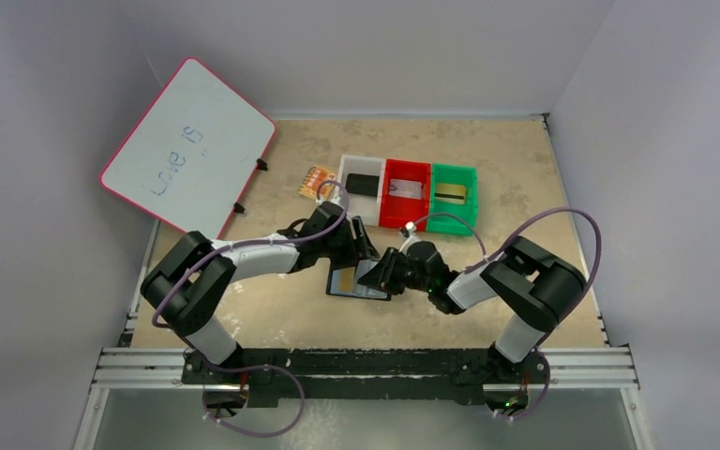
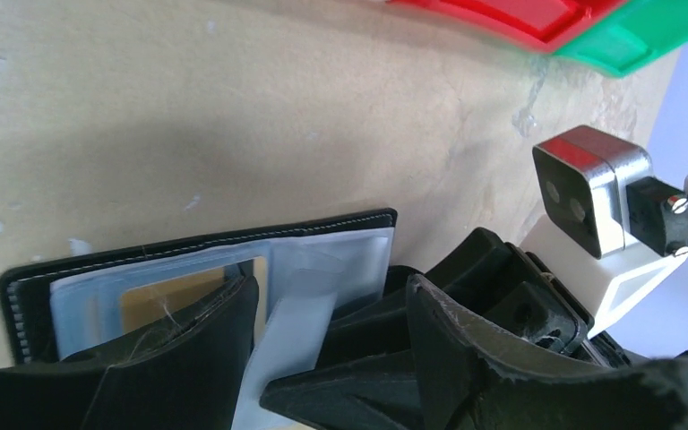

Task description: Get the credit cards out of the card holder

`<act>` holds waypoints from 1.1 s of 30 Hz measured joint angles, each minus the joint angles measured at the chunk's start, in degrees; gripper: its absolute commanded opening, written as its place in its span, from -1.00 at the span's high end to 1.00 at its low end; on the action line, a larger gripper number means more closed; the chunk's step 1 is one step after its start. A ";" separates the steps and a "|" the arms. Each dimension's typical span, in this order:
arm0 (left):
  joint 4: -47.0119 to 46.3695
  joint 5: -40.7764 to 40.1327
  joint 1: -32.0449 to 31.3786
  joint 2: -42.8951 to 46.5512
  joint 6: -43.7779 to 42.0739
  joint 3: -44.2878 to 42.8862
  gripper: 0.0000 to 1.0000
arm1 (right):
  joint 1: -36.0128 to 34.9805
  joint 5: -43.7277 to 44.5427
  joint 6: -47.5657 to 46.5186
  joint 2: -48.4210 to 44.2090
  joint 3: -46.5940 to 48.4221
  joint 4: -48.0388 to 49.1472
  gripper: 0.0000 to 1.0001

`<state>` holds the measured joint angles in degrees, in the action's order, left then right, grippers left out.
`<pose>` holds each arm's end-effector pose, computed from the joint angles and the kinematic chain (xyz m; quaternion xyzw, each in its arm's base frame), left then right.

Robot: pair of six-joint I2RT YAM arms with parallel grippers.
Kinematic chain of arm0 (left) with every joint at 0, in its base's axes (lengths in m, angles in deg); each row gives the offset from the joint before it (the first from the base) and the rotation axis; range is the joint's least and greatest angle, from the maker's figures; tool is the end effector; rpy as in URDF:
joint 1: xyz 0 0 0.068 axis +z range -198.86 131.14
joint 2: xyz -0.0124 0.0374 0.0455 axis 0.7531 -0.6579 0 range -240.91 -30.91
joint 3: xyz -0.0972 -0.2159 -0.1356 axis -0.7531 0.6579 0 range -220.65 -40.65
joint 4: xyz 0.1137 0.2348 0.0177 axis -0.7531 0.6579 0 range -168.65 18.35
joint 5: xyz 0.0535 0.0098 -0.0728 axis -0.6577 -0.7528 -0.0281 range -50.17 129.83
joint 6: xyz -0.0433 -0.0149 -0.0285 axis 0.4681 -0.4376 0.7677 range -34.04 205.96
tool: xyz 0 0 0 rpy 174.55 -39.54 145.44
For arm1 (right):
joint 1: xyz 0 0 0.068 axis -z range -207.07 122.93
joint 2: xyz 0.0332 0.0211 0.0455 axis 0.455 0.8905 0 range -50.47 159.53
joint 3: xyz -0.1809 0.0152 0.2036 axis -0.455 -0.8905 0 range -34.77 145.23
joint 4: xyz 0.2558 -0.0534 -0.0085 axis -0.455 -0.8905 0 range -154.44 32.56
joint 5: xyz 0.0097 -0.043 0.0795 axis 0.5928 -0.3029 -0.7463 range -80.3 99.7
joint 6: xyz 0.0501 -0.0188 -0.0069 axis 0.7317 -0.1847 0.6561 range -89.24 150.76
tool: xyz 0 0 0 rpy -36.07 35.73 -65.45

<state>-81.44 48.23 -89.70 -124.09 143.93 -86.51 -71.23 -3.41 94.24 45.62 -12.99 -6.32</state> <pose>0.2408 -0.2149 0.1611 -0.1090 0.9138 -0.3366 0.1995 0.1893 0.1953 0.1136 0.0772 0.8282 0.4977 0.2459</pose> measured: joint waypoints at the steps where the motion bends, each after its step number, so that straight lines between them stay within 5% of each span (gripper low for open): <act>1: -0.33 0.37 -0.33 -0.22 0.20 0.00 -0.18 | 0.07 -0.09 0.17 -0.04 -0.24 0.44 0.34; 8: -2.47 1.60 -1.07 -0.44 2.47 0.83 -0.05 | 0.22 -0.22 0.37 -2.58 -1.42 -0.13 0.09; 15: -2.99 3.23 -1.07 -0.35 2.95 0.83 0.03 | 0.26 1.92 -2.12 -14.23 -2.03 -11.34 0.01; 28: -3.17 4.44 -4.76 -1.38 3.91 -1.09 0.14 | 0.31 13.97 -4.59 -44.04 -1.86 -44.30 0.25; 33: -3.17 3.28 -5.70 -4.11 4.31 -1.14 0.18 | 0.33 16.68 -4.48 -51.87 -1.86 -48.98 0.34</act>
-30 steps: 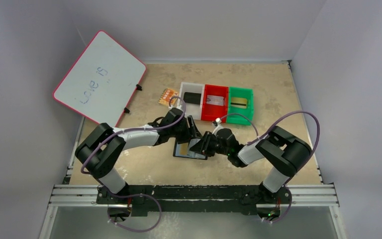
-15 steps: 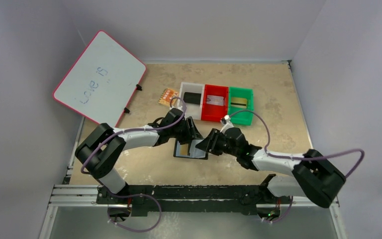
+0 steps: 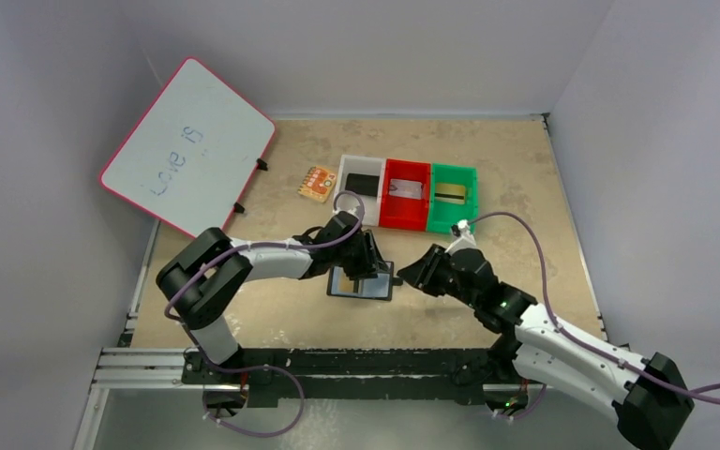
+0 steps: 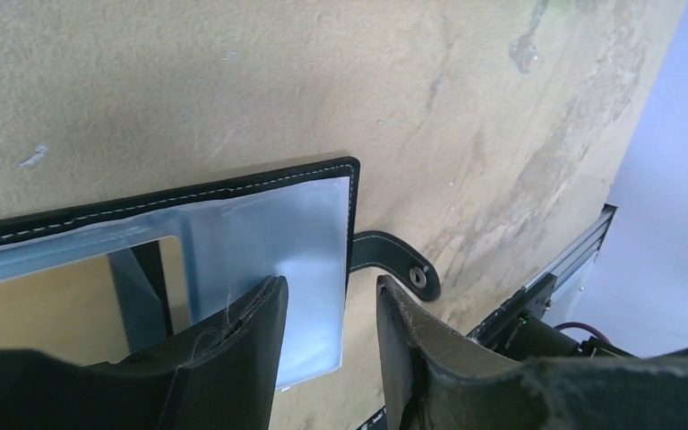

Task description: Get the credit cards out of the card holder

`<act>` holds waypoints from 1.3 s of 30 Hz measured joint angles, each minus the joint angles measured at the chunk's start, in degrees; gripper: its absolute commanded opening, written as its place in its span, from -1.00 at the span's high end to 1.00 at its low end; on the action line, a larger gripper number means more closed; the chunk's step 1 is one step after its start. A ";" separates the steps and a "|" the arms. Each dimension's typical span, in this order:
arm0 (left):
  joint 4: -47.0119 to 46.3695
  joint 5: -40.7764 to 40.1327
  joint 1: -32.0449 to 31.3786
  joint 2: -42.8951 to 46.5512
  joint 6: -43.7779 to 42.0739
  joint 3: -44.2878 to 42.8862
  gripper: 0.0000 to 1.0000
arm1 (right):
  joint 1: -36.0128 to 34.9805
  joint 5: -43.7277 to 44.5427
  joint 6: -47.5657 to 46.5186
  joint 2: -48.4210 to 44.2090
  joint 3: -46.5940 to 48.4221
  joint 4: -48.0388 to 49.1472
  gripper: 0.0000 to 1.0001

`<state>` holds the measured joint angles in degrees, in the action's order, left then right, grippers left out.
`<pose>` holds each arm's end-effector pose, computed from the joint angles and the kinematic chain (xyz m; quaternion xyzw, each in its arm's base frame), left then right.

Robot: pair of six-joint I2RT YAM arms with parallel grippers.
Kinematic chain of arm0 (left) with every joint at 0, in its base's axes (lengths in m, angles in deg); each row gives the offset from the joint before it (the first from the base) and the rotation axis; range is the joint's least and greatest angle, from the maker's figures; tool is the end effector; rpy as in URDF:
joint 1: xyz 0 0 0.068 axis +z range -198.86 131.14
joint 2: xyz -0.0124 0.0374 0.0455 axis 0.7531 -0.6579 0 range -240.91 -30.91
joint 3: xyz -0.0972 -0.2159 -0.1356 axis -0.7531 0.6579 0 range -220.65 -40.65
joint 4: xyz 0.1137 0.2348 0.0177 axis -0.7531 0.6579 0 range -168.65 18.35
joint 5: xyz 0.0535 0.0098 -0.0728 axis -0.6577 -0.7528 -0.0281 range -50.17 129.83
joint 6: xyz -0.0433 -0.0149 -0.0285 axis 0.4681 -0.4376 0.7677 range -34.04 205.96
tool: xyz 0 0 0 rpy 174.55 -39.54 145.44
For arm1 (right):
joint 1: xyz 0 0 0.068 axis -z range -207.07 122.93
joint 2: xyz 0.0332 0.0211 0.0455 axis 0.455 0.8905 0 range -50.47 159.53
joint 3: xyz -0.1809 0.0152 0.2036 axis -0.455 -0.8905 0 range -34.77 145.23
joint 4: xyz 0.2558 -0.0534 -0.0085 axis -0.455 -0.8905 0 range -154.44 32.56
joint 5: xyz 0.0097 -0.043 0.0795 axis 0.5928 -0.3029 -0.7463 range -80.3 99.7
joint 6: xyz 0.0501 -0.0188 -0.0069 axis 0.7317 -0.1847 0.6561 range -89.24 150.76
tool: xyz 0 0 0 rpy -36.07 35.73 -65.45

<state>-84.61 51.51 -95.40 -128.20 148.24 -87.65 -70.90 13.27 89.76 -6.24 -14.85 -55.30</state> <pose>0.2247 -0.2474 0.1492 -0.0864 0.9136 -0.3685 0.1484 0.1314 0.1233 0.2102 0.1267 0.8200 0.4198 0.3680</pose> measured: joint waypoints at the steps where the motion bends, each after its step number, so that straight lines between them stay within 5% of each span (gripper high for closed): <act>1: 0.02 -0.07 0.00 -0.37 0.15 0.04 0.18 | -0.02 -0.02 0.00 -0.24 0.00 0.02 0.37; 10: 6.32 -3.61 0.00 1.05 -1.90 -3.85 0.13 | -0.02 -2.69 0.15 7.61 0.37 3.04 0.48; 27: 27.04 -25.16 6.03 15.15 -6.82 -6.49 0.17 | -0.02 -10.73 -0.02 24.98 7.65 14.34 0.41; 39: 26.23 -15.47 6.40 14.43 -12.61 -2.67 0.21 | -0.02 -13.68 -1.66 43.80 18.82 14.38 0.45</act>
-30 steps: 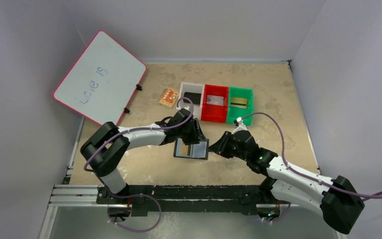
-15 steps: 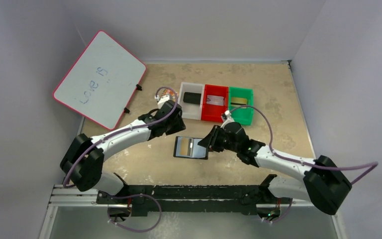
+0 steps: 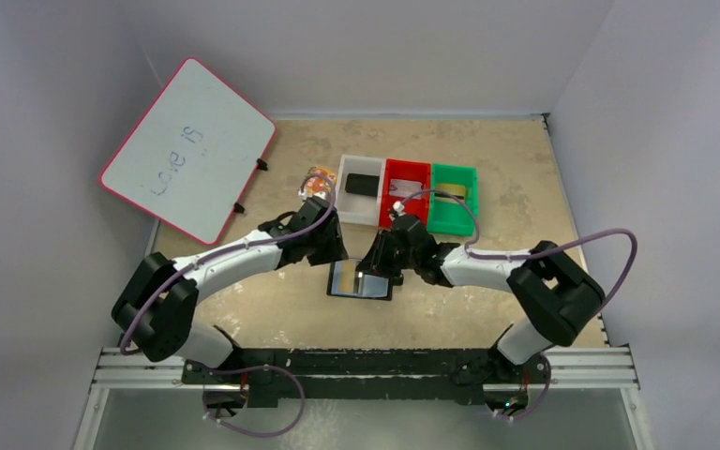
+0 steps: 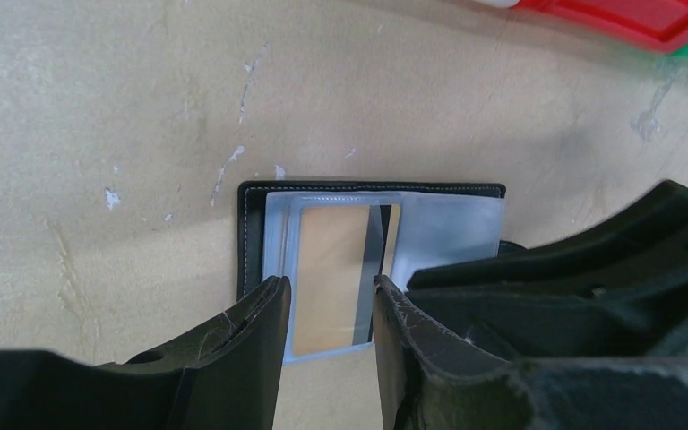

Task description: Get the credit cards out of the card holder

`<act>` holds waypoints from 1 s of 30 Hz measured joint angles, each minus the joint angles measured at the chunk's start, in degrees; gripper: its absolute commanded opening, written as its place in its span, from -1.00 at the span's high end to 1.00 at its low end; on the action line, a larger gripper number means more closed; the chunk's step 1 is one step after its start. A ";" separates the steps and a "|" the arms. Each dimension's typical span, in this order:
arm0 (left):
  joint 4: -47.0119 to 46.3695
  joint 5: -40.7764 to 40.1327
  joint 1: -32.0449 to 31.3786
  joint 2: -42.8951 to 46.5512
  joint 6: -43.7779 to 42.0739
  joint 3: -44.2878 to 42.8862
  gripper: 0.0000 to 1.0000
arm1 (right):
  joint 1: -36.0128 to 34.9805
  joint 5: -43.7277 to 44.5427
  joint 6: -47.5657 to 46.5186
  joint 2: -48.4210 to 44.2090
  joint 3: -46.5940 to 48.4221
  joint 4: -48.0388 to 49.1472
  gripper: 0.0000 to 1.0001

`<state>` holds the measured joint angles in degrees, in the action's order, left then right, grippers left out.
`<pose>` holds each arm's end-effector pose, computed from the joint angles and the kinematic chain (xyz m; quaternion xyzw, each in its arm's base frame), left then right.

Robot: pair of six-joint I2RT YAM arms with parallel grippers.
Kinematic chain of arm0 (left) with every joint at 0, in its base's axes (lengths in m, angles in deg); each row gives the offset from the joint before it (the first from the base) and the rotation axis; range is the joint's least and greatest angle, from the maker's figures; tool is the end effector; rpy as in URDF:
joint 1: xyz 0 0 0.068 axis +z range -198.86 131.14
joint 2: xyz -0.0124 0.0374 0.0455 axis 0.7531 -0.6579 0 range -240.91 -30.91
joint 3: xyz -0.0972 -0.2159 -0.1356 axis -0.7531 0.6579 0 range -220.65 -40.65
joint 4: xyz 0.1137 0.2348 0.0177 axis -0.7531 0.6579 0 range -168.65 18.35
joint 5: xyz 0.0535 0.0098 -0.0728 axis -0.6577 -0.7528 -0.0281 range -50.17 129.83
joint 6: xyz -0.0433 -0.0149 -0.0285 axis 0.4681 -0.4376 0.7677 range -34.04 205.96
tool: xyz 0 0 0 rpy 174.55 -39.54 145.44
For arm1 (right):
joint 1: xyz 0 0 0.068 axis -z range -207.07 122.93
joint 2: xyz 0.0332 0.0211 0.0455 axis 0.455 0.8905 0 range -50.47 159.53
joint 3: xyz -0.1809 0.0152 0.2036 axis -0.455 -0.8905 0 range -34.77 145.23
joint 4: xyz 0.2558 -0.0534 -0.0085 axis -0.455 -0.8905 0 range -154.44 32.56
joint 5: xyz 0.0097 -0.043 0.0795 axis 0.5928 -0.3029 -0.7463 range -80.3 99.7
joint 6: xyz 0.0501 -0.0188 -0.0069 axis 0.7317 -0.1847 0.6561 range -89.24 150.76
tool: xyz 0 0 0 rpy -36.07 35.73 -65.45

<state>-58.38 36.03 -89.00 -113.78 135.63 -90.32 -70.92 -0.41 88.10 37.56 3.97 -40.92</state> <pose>0.2235 -0.1853 0.2036 -0.0892 0.9450 -0.1988 0.2440 0.2176 0.2179 0.1718 0.0608 0.8734 0.4176 0.2430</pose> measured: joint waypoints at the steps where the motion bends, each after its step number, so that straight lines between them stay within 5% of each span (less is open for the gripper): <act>1: -0.09 0.81 0.00 -0.22 -0.37 0.02 0.21 | 0.00 -0.02 -0.04 0.94 0.17 -0.28 0.45; 30: 1.36 6.80 -3.37 -6.16 -4.46 0.59 0.20 | 0.00 -1.57 2.01 6.16 -1.75 3.43 0.55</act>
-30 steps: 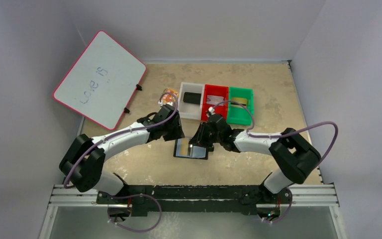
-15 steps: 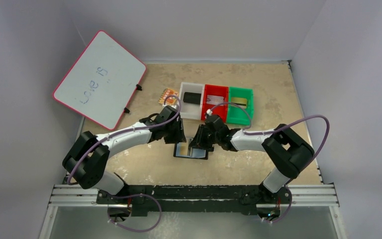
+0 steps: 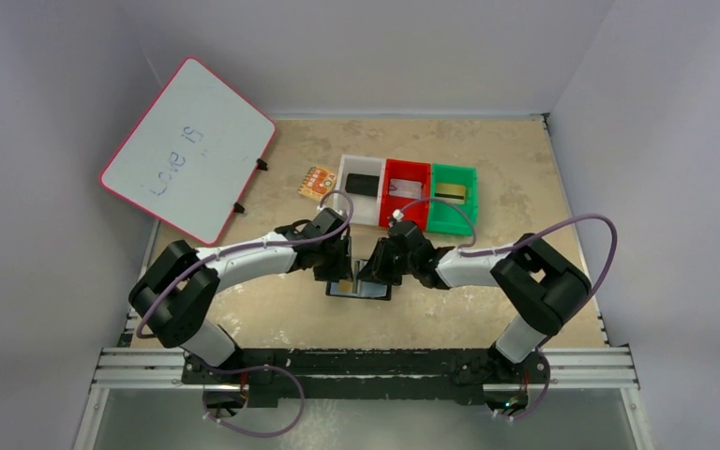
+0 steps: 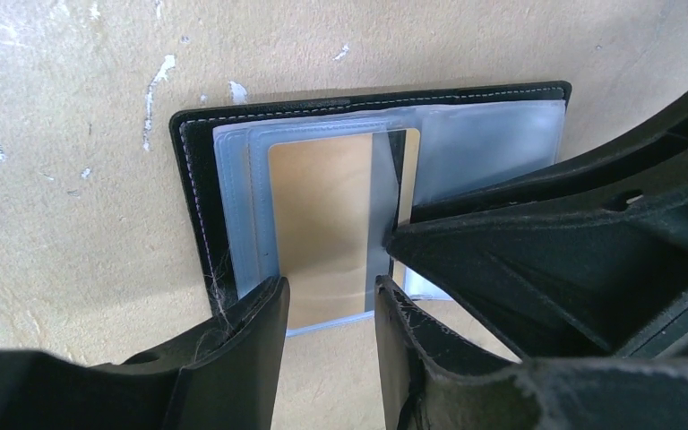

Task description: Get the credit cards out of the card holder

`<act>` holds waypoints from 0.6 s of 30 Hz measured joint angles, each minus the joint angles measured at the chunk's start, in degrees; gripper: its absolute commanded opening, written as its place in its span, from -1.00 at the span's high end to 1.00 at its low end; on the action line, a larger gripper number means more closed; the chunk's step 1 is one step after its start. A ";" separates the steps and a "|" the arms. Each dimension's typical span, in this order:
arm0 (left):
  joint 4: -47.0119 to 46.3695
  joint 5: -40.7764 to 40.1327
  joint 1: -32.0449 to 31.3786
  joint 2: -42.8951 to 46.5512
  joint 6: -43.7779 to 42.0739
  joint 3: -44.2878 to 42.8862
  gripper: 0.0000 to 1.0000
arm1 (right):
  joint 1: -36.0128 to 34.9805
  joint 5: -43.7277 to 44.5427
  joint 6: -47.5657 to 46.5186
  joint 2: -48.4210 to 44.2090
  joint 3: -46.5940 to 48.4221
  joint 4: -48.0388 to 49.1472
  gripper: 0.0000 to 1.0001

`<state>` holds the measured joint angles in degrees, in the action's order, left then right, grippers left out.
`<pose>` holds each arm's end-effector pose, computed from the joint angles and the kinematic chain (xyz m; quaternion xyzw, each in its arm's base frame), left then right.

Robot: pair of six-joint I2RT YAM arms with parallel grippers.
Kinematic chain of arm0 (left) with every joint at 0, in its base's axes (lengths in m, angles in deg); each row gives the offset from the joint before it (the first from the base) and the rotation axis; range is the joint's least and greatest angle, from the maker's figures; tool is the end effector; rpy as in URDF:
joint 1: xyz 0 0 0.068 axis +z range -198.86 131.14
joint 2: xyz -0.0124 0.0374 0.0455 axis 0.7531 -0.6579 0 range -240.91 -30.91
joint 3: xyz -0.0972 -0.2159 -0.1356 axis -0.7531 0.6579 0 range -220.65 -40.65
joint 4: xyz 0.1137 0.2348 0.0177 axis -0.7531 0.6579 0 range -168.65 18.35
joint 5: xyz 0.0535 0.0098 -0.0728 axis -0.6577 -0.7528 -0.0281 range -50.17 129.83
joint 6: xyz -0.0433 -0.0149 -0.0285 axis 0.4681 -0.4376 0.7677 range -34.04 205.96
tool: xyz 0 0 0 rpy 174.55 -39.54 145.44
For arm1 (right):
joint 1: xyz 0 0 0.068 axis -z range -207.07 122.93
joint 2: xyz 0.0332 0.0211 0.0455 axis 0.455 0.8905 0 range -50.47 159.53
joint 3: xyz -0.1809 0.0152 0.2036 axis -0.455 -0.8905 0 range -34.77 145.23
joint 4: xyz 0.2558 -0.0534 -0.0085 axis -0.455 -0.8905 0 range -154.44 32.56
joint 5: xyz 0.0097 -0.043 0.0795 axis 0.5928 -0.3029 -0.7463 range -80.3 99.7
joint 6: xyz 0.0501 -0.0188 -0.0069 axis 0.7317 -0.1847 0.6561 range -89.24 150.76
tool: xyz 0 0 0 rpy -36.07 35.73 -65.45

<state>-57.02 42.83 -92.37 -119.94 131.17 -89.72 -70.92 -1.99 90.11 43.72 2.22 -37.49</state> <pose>0.2120 -0.2037 0.1698 -0.0079 0.9691 -0.1896 0.1576 0.2178 0.2194 0.1375 0.0754 0.8893 0.4029 0.2029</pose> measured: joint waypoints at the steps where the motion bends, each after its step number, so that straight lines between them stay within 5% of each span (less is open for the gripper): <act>1: 0.15 -0.24 -0.04 0.00 0.02 -0.11 0.20 | 0.00 -0.04 0.22 0.02 0.00 0.17 0.56; 12: 0.48 -0.90 -0.46 -0.55 -0.66 -0.17 0.62 | 0.39 -0.76 2.16 0.44 -1.22 3.34 0.58; 18: 0.81 -2.01 -0.94 -0.66 -1.05 -0.17 0.77 | 0.94 -1.42 3.02 0.44 -2.27 4.94 0.84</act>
<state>-56.21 40.82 -93.31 -120.60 130.12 -89.90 -69.98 -3.41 93.13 44.16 -0.05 -32.55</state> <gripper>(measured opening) 0.151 0.134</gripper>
